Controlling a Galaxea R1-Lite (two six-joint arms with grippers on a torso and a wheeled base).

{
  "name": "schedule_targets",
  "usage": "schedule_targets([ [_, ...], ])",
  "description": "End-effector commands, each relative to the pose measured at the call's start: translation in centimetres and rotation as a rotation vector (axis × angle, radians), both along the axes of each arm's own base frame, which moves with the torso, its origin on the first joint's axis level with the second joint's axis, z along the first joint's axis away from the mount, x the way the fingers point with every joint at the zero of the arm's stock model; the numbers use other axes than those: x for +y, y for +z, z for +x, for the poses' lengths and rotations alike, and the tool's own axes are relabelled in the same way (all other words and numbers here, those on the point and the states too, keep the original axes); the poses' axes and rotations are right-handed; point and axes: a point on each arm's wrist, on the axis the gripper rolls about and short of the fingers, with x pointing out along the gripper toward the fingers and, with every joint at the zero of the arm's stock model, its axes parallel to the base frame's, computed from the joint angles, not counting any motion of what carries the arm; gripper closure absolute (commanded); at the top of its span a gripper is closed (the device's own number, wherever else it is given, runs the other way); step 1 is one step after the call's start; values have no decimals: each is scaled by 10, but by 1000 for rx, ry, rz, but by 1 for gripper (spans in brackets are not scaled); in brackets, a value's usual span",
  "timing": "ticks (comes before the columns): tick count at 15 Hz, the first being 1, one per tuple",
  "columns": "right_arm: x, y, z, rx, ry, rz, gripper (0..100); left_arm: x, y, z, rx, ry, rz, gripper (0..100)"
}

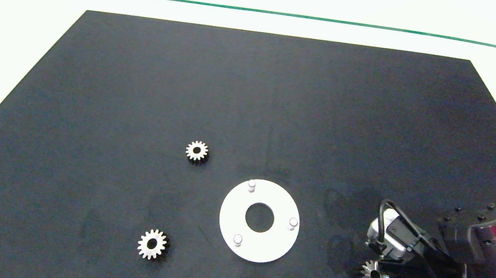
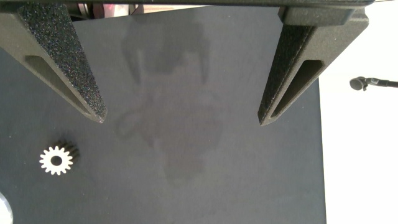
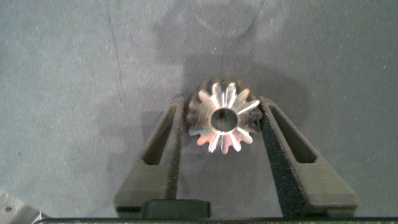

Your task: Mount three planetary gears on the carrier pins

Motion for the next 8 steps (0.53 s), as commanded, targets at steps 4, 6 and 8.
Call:
schedule_targets([
  [4,-1,-1,2,2,-7,-3,68,0,1,2,-16,-1,-1,0],
  [6,-2,-1,1,5,-7,-2,71,0,1,1,-16,-2,-1,0],
  [8,-2,-1,1,5,-7,-2,75,0,1,1,-17,-2,-1,0],
])
